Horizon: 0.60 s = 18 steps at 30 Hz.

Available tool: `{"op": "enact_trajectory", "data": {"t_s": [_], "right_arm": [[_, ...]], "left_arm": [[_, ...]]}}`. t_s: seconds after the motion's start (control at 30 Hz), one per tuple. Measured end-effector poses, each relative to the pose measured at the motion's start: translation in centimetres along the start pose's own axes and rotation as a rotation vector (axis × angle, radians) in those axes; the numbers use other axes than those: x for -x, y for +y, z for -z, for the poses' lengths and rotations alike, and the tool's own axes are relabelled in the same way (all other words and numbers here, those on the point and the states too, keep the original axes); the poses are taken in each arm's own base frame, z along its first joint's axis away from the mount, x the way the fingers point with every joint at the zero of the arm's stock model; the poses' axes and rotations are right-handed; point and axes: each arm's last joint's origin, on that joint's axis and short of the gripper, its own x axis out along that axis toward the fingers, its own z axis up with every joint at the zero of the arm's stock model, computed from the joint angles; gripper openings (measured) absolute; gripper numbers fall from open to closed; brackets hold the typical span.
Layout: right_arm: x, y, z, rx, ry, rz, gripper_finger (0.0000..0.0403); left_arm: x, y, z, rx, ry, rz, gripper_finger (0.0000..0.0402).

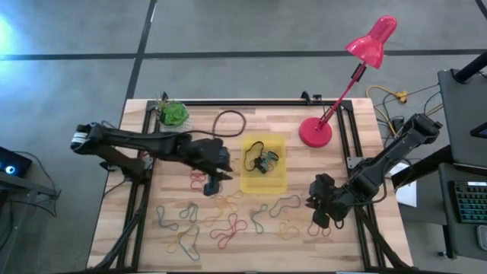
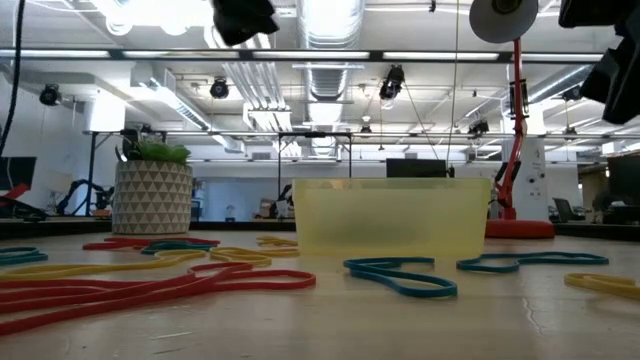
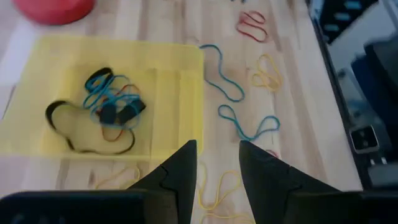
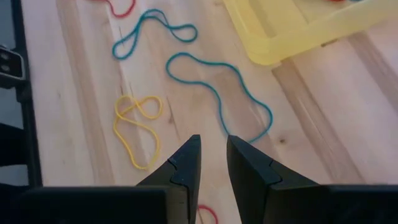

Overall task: Pick and place rubber bands into bin
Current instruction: Put the blue rubber band into the bin

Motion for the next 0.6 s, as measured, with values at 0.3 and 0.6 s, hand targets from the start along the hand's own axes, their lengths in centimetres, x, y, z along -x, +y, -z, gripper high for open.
{"op": "enact_trajectory", "data": {"t_s": [0.3,0.6], "right_arm": [[-2.7,-1.4,2.1,0.015,0.055,-0.011,0.0068],[-5.2,-2.0,2.6,-0.020,0.063,0.040,0.0109]], "left_arm": [[0.2,0.4,5.2,0.208,-0.164,-0.010,0.0105],[-0.4,0.8,7.2,0.297,-0.204,-0.014,0.0105]]}}
